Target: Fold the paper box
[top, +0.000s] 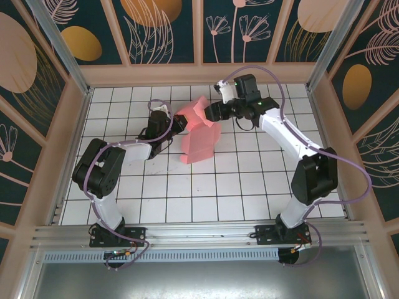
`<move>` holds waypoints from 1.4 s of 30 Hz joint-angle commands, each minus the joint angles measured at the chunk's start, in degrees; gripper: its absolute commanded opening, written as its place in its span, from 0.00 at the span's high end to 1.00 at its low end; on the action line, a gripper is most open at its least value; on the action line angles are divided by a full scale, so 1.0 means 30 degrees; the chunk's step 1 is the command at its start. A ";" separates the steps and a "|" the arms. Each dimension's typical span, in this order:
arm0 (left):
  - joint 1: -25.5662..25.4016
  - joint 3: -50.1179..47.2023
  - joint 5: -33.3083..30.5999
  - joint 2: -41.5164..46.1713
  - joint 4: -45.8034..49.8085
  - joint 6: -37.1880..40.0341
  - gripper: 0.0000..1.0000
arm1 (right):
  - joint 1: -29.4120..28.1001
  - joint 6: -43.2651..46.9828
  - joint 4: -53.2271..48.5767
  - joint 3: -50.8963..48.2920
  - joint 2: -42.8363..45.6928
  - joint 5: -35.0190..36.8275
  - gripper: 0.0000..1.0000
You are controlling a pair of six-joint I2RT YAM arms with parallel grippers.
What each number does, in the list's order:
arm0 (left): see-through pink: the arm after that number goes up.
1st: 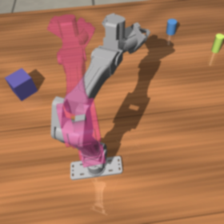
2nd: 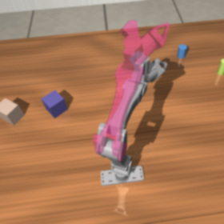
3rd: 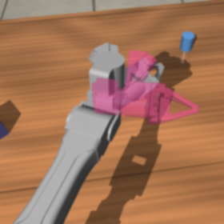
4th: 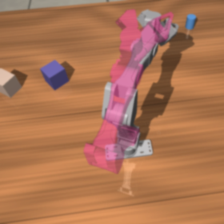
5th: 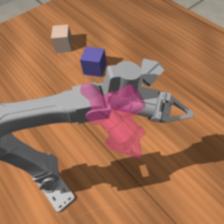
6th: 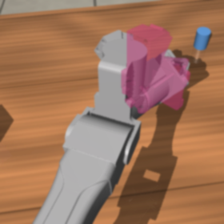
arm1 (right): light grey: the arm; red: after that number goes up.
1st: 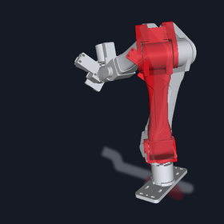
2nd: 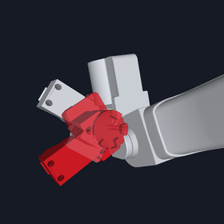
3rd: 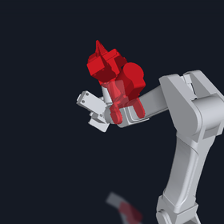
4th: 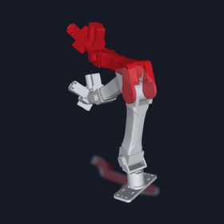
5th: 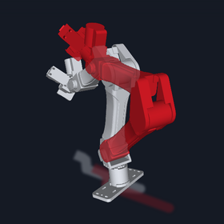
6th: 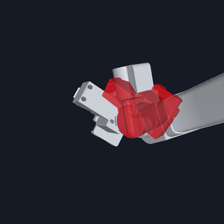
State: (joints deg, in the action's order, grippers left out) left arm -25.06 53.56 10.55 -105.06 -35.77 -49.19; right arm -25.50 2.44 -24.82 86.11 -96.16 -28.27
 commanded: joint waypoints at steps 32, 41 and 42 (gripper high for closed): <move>0.0091 0.1416 0.1252 -0.0079 0.0233 -0.0678 1.00 | -0.3396 0.1469 -0.3443 0.3939 -0.3400 1.3927 0.55; 0.0092 0.1687 0.1567 -0.0108 0.0486 -0.0889 1.00 | -0.4766 0.1443 -0.4454 0.5145 -0.5086 1.8868 0.64; 0.0091 0.1717 0.1567 -0.0083 0.0520 -0.0925 1.00 | -0.4948 0.1449 -0.4579 0.5271 -0.5272 1.9497 0.64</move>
State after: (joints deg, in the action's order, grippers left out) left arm -24.69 56.05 12.01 -105.75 -30.83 -50.06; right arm -38.92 6.96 -34.83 99.92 -109.34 22.22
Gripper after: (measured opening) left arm 0.052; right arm 0.363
